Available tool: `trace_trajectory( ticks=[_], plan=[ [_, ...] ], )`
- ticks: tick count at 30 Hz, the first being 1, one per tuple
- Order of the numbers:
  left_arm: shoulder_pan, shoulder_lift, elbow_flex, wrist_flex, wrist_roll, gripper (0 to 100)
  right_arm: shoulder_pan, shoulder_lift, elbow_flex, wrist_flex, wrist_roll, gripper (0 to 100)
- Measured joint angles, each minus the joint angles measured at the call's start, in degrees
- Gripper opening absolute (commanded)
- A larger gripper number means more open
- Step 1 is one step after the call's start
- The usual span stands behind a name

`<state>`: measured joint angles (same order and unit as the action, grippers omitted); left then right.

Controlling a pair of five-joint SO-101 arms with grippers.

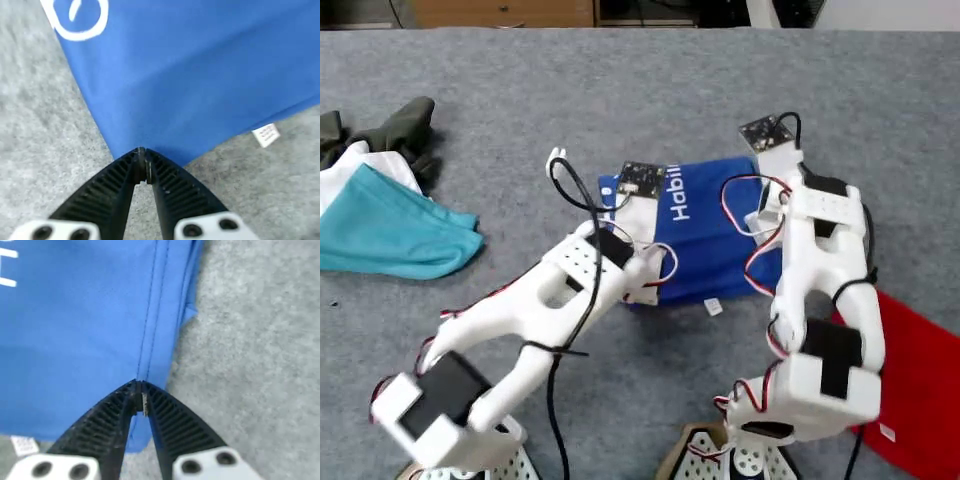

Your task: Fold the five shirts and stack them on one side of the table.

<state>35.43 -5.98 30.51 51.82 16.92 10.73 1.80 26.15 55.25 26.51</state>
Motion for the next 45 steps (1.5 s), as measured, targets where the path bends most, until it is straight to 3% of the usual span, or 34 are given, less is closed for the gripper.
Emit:
trace_trajectory(
  ticks=[7,13,26,31,45],
  plan=[
    [-6.15,-10.37,0.00,-0.79,-0.62,2,-0.09,-17.58,5.98,1.49,-2.29,0.9],
    [-14.68,-8.26,0.00,-11.52,-0.44,2,-0.35,-26.37,8.26,5.80,-3.25,0.9],
    [-16.62,20.40,-13.71,-15.21,-0.53,2,-1.49,-9.32,11.16,0.79,-3.25,0.9],
    [-17.85,22.07,-18.02,-10.46,-0.62,2,0.79,-3.78,9.05,0.70,-2.90,0.9],
    [-17.93,22.15,-18.29,-9.41,-0.62,2,2.02,-5.54,7.56,4.40,-1.58,0.9]
  ],
)
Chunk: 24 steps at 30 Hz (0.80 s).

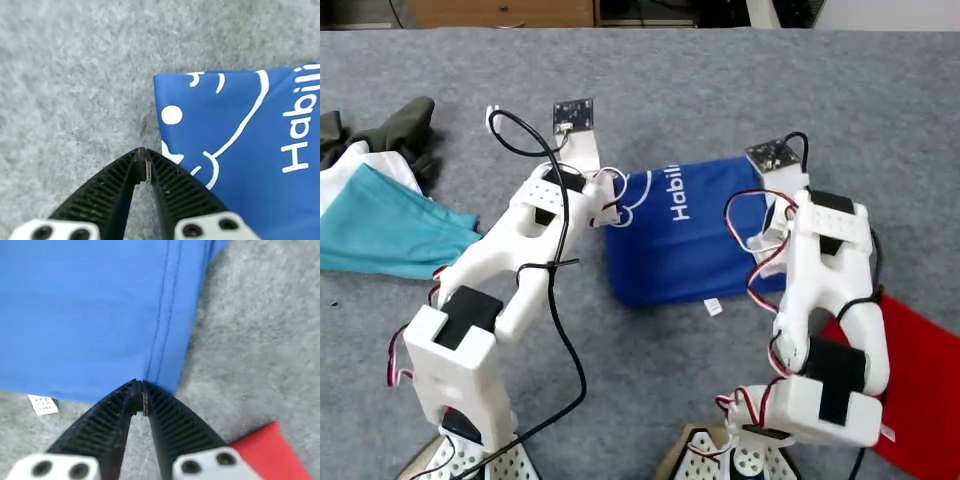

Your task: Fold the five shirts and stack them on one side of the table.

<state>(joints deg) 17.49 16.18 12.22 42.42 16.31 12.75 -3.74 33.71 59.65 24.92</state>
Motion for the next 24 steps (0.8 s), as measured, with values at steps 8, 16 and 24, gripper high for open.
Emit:
trace_trajectory(
  ticks=[8,16,24],
  plan=[
    [0.00,0.00,0.00,0.00,0.00,2,0.00,-16.44,10.29,-4.92,0.00,0.9],
    [0.00,0.00,0.00,0.00,0.00,2,0.00,-21.27,15.30,-10.73,-0.09,0.9],
    [-0.44,0.00,0.00,0.00,0.00,2,0.00,-21.19,15.56,-11.87,-0.09,0.9]
  ],
)
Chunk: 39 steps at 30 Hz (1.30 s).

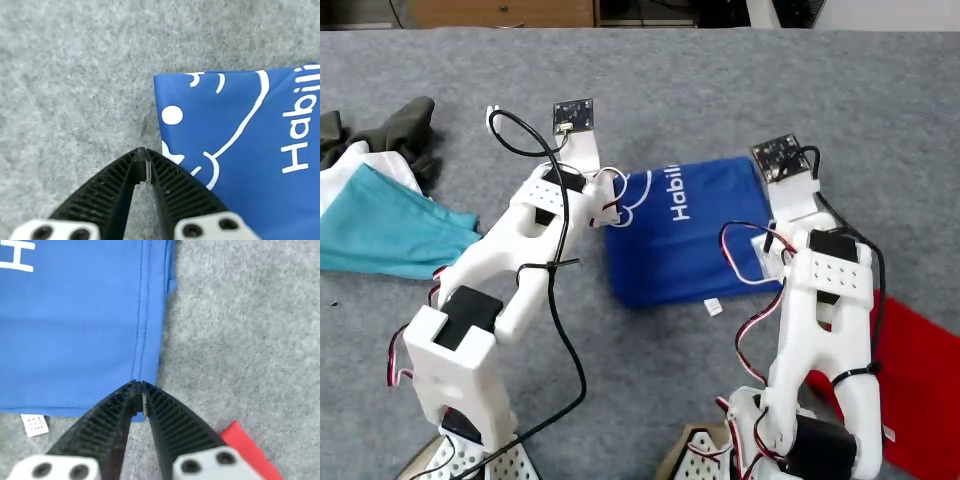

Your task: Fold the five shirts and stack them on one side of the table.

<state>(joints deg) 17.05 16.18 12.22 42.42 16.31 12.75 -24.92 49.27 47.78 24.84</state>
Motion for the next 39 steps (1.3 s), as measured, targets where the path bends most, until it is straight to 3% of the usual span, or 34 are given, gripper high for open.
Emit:
trace_trajectory(
  ticks=[5,11,16,19,30,34,39],
  plan=[
    [-2.99,0.00,-2.90,1.49,0.62,3,0.00,1.49,0.00,-0.18,0.00,1.1],
    [-8.26,0.00,-5.89,3.08,5.89,14,1.58,5.54,-1.05,-0.18,0.00,1.2],
    [-8.00,3.43,-6.59,3.08,7.30,14,4.13,10.20,-4.57,-0.18,0.00,1.3],
    [-7.21,5.10,-7.74,3.52,7.47,14,4.40,11.34,-5.98,0.18,0.00,6.5],
    [-8.62,5.63,-9.85,3.52,7.56,14,4.40,11.87,-16.88,15.74,-0.09,10.9],
    [-8.44,5.63,-9.85,3.52,7.47,14,4.40,11.96,-17.58,17.93,-6.51,11.0],
    [-8.44,5.63,-9.85,3.52,7.47,14,6.42,11.96,-17.67,19.34,-20.75,11.0]
  ],
)
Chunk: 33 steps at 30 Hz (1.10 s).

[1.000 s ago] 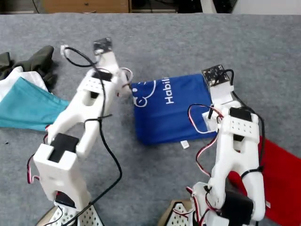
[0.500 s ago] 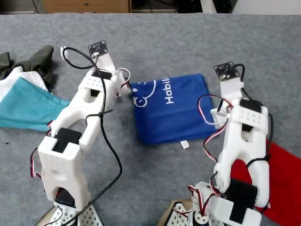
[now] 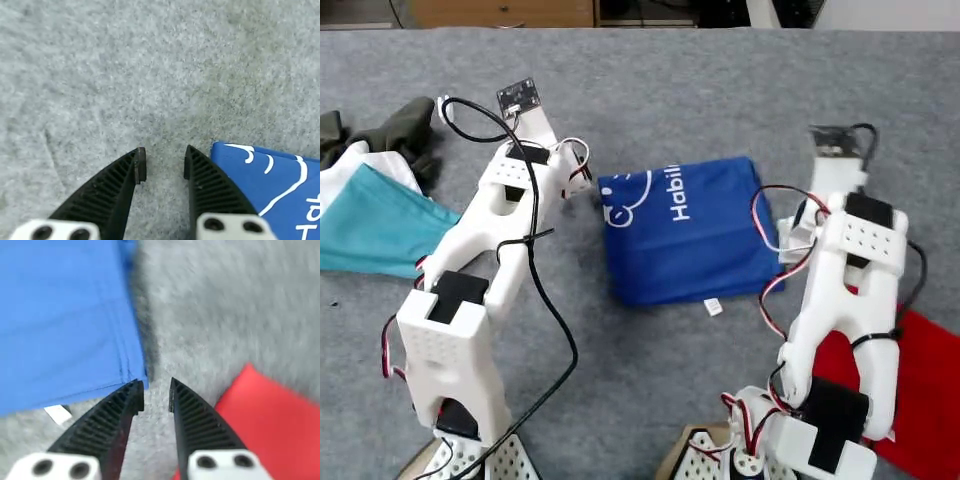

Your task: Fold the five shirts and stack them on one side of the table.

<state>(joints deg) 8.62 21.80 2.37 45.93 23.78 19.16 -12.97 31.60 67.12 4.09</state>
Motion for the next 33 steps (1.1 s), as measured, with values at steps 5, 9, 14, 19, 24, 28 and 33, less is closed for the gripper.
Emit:
trace_trajectory(
  ticks=[5,9,14,19,24,28,33],
  plan=[
    [0.00,0.00,0.00,0.00,0.00,14,1.67,0.00,0.00,4.31,-10.55,11.0],
    [0.00,0.00,0.00,0.00,0.00,14,1.49,0.00,0.00,8.79,-13.80,11.0],
    [0.00,0.00,0.00,0.00,0.00,14,-2.73,0.00,0.00,9.67,-19.52,21.4],
    [0.00,0.00,0.00,0.00,0.00,14,-8.00,0.00,0.00,7.30,-29.27,39.3],
    [0.00,0.00,0.00,0.00,0.00,14,-11.52,0.18,0.00,5.45,-35.52,39.7],
    [0.00,0.00,0.00,0.00,0.00,14,-12.13,0.88,1.23,1.14,-39.03,39.7],
    [0.00,0.00,0.00,0.00,0.00,14,-12.13,2.11,5.80,-5.71,-40.88,39.7]
  ],
)
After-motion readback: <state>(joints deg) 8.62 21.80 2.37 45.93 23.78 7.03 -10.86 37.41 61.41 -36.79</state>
